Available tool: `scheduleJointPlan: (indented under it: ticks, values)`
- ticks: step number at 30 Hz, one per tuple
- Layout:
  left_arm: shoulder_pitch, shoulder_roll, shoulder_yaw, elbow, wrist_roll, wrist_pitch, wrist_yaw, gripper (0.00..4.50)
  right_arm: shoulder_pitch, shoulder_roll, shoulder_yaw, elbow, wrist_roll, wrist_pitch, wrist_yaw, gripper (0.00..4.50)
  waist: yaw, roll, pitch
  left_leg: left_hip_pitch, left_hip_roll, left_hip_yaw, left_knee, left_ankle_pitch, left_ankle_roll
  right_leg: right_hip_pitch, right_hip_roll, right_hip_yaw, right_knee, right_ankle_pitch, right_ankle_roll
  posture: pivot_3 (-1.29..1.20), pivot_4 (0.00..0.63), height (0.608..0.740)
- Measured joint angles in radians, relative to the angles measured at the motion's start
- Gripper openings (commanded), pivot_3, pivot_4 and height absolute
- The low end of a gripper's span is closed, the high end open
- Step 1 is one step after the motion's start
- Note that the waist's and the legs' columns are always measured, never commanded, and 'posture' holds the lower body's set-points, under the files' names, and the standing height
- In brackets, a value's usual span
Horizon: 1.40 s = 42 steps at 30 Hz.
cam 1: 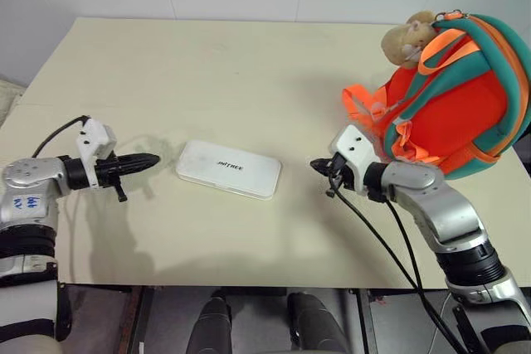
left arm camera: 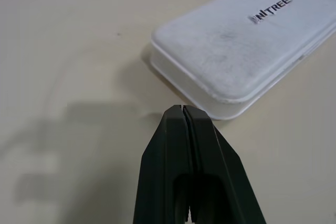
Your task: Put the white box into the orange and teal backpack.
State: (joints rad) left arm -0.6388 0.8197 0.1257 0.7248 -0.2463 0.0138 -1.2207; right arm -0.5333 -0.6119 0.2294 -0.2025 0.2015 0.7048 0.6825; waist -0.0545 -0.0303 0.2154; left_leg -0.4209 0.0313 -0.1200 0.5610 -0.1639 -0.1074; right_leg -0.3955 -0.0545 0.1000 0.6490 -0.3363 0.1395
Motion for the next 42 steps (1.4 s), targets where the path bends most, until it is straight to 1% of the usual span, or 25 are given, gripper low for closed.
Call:
scheduleJointPlan:
  ticks: [7,15,26,28,32,38,42]
  values:
    - [-0.114,-0.051,-0.038,0.158,0.047,-0.018,0.008,0.04,-0.024,0.059,0.054,0.008,-0.020,0.057,0.001,0.00,-0.001,0.000,0.000,0.000,0.000,-0.001,0.001,0.000,0.000,-0.001,0.000,0.000,0.003,0.000,0.000,0.00,0.150,0.740]
    - [-0.169,-0.097,-0.058,0.270,0.081,-0.059,-0.009,0.04,-0.058,0.116,0.090,0.008,-0.033,0.088,0.001,0.00,-0.001,0.000,0.000,0.000,0.000,-0.001,0.002,0.000,0.000,-0.001,0.001,0.000,0.004,0.000,0.000,0.00,0.150,0.740]
    - [-0.173,-0.101,-0.059,0.266,0.096,-0.067,-0.038,0.04,-0.095,0.139,0.114,0.021,-0.039,0.087,0.028,0.00,-0.001,0.000,0.000,0.000,0.000,-0.001,0.002,0.000,0.000,-0.001,0.000,0.000,0.004,0.000,0.000,0.00,0.150,0.740]
    - [-0.164,-0.100,-0.059,0.246,0.096,-0.057,-0.049,0.04,-0.103,0.136,0.115,0.030,-0.044,0.087,0.038,0.00,-0.001,0.000,0.000,0.000,0.000,-0.001,0.002,0.000,0.000,-0.001,0.000,0.000,0.004,0.000,0.000,0.00,0.150,0.740]
    - [-0.103,-0.090,-0.064,0.130,0.095,-0.016,-0.074,0.04,-0.108,0.122,0.115,0.036,-0.051,0.084,0.058,0.00,-0.002,0.000,0.000,0.000,0.000,-0.001,0.002,0.000,0.000,-0.001,0.001,0.000,0.004,0.000,0.000,0.00,0.150,0.740]
    - [0.041,-0.056,-0.061,-0.123,0.068,0.088,-0.099,0.04,-0.112,0.089,0.116,0.034,-0.056,0.079,0.114,0.00,-0.002,0.000,0.000,0.000,0.000,-0.001,0.002,0.000,0.000,0.000,0.000,0.000,0.004,0.000,0.000,0.00,0.150,0.740]
    - [0.139,-0.030,-0.056,-0.297,0.045,0.175,-0.103,0.04,-0.110,0.040,0.126,0.005,-0.055,0.079,0.175,0.00,-0.001,0.000,0.000,0.000,0.000,-0.001,0.002,0.000,0.000,0.000,0.000,0.000,0.004,0.000,0.000,0.00,0.150,0.740]
